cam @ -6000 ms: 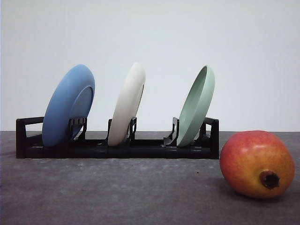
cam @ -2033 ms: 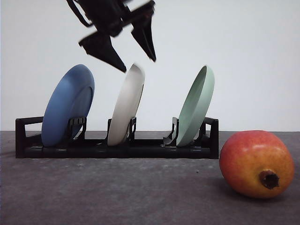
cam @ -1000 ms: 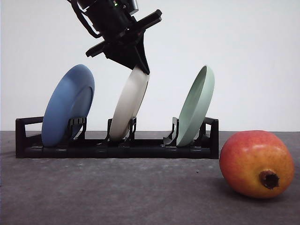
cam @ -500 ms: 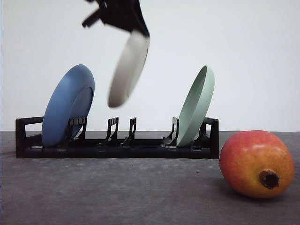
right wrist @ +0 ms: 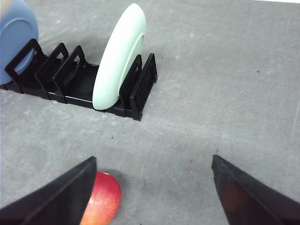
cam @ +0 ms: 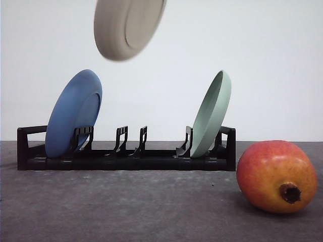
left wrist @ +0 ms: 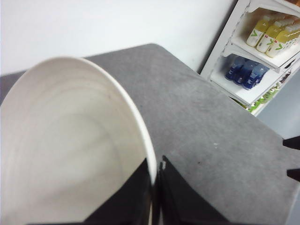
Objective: Place pomegranate in white plate
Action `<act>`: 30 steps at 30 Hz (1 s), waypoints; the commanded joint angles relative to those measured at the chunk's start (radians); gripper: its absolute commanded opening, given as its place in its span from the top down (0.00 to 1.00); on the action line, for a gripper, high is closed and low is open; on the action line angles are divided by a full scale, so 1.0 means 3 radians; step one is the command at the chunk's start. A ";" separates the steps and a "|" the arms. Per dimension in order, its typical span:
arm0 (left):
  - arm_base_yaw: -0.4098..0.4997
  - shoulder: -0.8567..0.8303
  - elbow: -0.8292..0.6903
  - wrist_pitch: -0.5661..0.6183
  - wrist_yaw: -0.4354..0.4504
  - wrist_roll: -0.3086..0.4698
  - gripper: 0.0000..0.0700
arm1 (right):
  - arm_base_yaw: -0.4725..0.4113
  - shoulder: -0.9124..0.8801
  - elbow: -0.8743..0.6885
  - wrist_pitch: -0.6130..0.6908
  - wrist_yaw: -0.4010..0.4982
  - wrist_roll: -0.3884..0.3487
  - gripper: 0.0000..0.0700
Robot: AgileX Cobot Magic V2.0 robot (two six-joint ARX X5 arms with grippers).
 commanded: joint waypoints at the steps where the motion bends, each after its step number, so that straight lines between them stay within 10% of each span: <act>1: -0.0115 -0.0039 0.0086 -0.0099 -0.0178 0.0182 0.99 | 0.0009 0.0014 0.0066 0.0019 -0.0005 0.0039 0.29; 15: -0.1114 -0.0250 -0.0248 -0.0867 -0.1366 0.0563 0.99 | 0.0009 0.0014 0.0066 0.0019 -0.0004 0.0048 0.29; 30: -0.1824 -0.0173 -0.1912 0.0162 -0.1915 0.0562 0.99 | 0.0009 0.0014 0.0066 0.0005 -0.0005 0.0048 0.29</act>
